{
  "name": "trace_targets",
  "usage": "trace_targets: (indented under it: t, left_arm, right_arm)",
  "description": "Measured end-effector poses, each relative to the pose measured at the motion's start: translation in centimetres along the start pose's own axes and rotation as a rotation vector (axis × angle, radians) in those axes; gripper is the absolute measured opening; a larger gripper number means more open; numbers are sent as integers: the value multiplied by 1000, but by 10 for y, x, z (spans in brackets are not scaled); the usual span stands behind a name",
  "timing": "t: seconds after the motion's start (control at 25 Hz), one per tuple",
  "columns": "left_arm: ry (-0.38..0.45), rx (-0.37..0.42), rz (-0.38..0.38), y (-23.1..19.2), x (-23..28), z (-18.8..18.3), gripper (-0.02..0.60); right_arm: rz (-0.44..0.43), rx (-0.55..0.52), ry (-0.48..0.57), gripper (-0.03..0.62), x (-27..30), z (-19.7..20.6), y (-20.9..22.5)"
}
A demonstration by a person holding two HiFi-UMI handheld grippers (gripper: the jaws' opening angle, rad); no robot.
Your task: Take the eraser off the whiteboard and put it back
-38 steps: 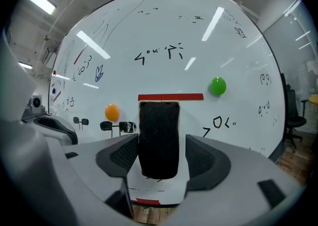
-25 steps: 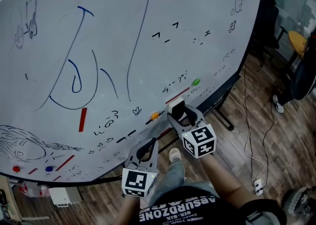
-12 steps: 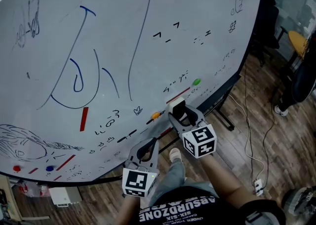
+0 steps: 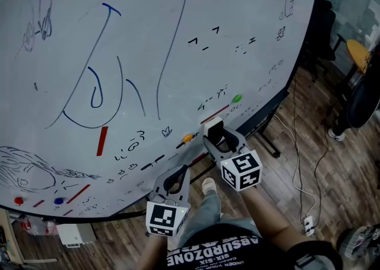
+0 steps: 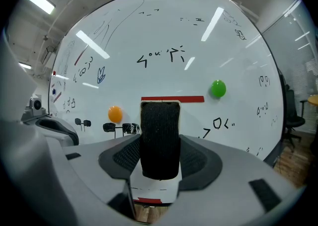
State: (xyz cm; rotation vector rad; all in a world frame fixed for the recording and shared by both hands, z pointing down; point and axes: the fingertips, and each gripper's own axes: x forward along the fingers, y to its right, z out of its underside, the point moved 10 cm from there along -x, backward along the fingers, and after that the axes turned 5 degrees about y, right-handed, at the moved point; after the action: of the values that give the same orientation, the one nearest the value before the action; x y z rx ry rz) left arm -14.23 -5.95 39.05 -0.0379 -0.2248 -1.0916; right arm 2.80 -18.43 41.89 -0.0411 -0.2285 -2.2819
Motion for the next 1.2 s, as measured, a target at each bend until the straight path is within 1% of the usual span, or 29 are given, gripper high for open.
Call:
trace_targets:
  t: [0.36, 0.52, 0.72, 0.92, 1.2]
  left_arm:
    - [12, -4, 6, 2, -4, -1, 12]
    - [-2, -6, 9, 4, -8, 1, 12]
    - [13, -15, 9, 6, -11, 0, 12]
    - [78, -32, 1, 7, -19, 0, 12]
    - [100, -49, 5, 12, -24, -1, 6]
  right_arm:
    - [5, -3, 5, 224, -6, -1, -3]
    - [8, -5, 9, 224, -11, -3, -5]
    - [13, -10, 15, 224, -18, -5, -8]
    - [2, -16, 15, 224, -28, -8, -12]
    - [-3, -21, 32, 224, -41, -13, -18]
